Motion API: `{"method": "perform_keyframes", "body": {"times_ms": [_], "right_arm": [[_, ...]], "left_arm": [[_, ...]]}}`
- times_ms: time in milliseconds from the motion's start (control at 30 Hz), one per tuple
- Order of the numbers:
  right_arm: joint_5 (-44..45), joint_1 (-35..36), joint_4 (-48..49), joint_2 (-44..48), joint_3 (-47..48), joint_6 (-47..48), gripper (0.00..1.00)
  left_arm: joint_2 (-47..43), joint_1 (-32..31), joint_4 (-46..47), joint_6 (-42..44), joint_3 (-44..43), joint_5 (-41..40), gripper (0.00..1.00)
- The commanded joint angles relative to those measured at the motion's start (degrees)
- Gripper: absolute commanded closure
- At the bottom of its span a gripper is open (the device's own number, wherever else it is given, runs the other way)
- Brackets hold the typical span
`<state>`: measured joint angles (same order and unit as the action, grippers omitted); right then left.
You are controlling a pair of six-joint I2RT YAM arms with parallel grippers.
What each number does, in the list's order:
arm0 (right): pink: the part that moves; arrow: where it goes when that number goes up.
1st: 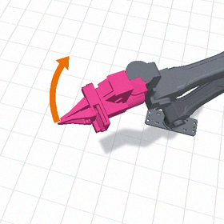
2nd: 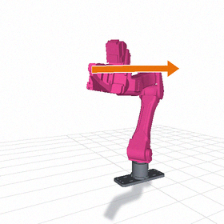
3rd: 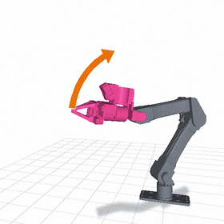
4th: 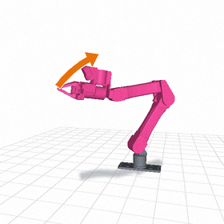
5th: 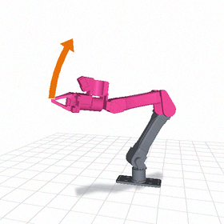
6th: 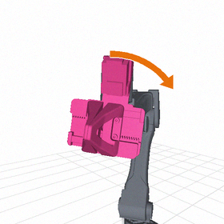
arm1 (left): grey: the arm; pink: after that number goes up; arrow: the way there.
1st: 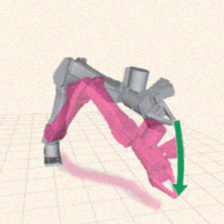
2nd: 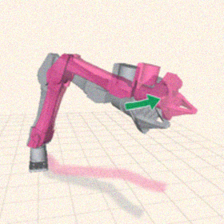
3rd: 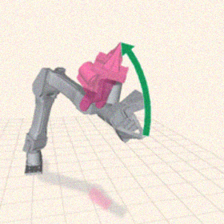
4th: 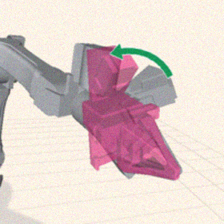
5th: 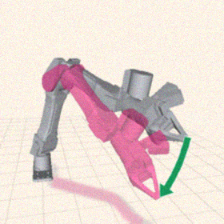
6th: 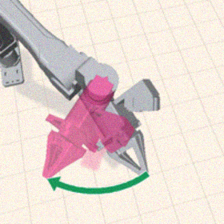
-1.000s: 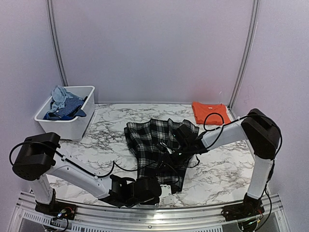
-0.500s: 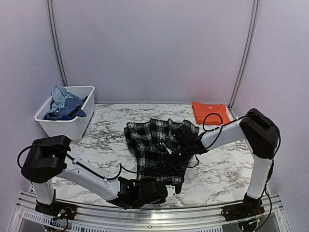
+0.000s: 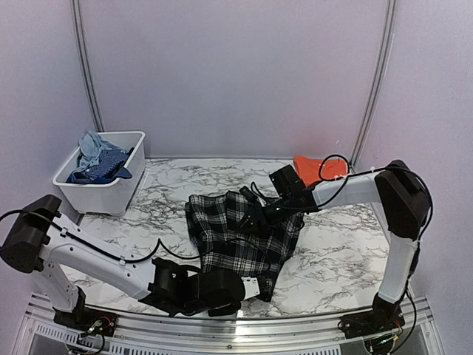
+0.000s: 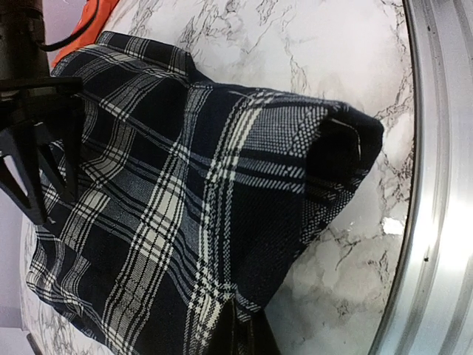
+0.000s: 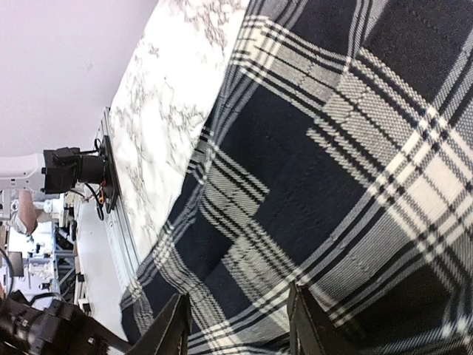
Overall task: Fold and stack the mixed laundry pile
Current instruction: Pick up the rectangle-folded skirt from the center of the board, then fold the rectangle-folded skirt at the center of the board.
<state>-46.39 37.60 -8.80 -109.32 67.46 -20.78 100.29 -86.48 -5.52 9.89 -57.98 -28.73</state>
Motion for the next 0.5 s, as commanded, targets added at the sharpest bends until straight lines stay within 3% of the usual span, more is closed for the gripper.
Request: {"method": "perform_keyframes", "body": {"times_ms": [0, 233, 467], "right_arm": [[-2.17, 0.61, 6.52, -5.94, -1.9, -1.72, 0.6], [0.03, 8.35, 7.72, -8.3, -5.75, -1.02, 0.63], [0.42, 14.99, 16.21, -4.0, -17.01, -7.24, 0.66]], "left_arm": [[-4.99, -0.3, -7.94, -4.01, -1.83, 4.52, 1.0], [-11.5, 0.72, -16.46, -3.69, -8.8, 7.65, 1.0], [-16.91, 6.99, -22.27, -2.02, -13.8, 14.38, 1.0]]}}
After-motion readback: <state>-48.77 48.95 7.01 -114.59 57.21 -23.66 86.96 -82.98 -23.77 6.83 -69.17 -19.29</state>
